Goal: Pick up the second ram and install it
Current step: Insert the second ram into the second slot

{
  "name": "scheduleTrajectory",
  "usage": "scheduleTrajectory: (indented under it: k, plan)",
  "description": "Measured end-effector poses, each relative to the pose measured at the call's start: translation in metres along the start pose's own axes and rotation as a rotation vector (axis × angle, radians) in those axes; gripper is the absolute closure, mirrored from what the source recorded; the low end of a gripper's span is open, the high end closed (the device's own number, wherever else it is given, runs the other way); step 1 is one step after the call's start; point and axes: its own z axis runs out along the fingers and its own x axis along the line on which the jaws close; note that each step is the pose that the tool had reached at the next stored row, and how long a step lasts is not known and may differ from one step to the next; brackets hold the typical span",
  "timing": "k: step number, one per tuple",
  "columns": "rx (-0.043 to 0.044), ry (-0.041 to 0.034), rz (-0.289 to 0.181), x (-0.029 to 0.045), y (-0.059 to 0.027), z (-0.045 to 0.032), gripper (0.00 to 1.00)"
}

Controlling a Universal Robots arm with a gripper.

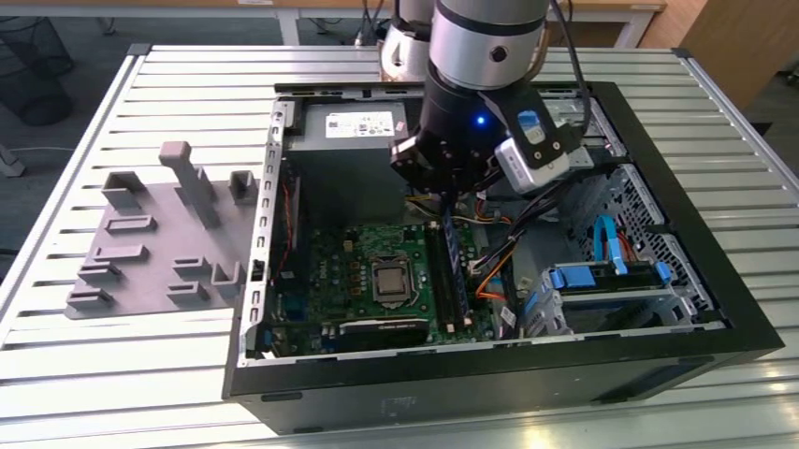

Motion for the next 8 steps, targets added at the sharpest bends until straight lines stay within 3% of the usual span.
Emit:
scheduleTrajectory:
  k: [8]
  plan:
    - [-0.0002, 0.0014, 0.013, -0.0012, -0.0015, 0.0046, 0.86]
